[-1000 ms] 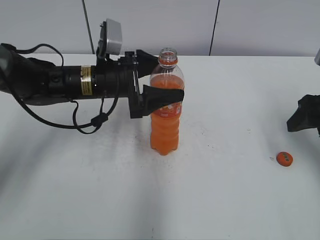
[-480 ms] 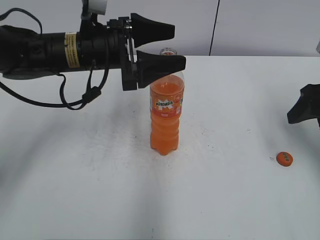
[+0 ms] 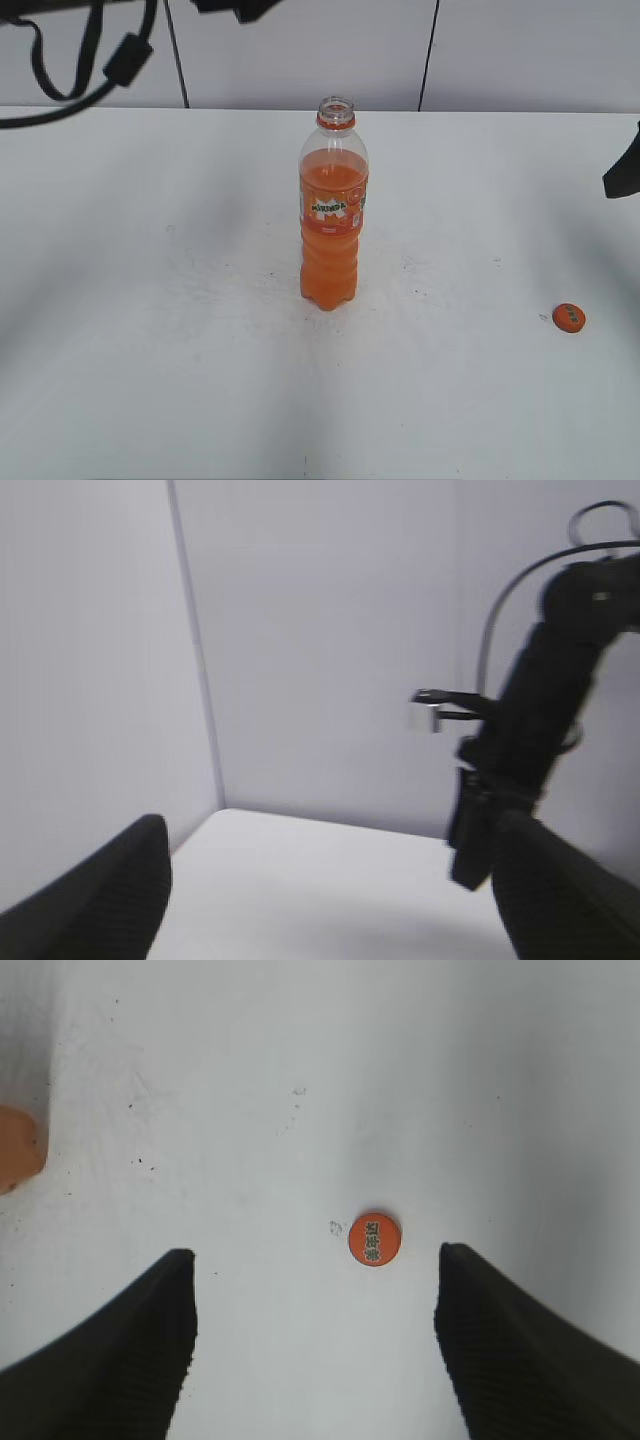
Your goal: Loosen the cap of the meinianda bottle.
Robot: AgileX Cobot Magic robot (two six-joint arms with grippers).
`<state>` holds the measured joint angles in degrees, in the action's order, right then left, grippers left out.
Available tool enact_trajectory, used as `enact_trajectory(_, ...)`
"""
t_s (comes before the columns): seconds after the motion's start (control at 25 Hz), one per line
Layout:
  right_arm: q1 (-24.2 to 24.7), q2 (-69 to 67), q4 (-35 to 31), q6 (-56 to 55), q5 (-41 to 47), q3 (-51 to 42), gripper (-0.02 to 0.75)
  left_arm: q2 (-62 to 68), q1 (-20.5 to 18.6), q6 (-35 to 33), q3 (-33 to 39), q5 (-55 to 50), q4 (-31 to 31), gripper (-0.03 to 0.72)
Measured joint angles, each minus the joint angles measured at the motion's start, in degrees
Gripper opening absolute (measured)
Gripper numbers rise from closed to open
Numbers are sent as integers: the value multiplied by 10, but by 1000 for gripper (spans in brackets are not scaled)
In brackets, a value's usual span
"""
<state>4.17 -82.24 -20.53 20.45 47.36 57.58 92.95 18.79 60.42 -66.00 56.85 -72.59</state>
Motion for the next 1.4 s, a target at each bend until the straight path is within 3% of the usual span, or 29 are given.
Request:
enact_trajectory(0.16,0,25,1,0,19,0,556,-76,0,33,0,-208,-13,593)
enact_trajectory(0.36,0,42,1,-1,44,1,556,-108,1,41,1,-542,-4,593)
enact_trajectory(0.48,0,46,1,-1,56,1,556,-102,1,16,1,-729,69,591)
enact_trajectory(0.56,0,47,1,-2,62,1,556,-99,1,-61,1,-815,170,591)
enact_trajectory(0.72,0,50,1,-7,70,1,556,-99,1,-271,1,-886,395,591)
enact_trajectory(0.92,0,54,28,-31,106,1,556,-93,-30,-403,1,-980,555,589)
enact_trajectory(1.12,0,54,91,-78,150,1,556,-86,-79,-443,1,-1134,624,588)
enact_trajectory(1.4,0,69,145,-91,217,1,556,-98,-82,-486,2,-1258,661,564)
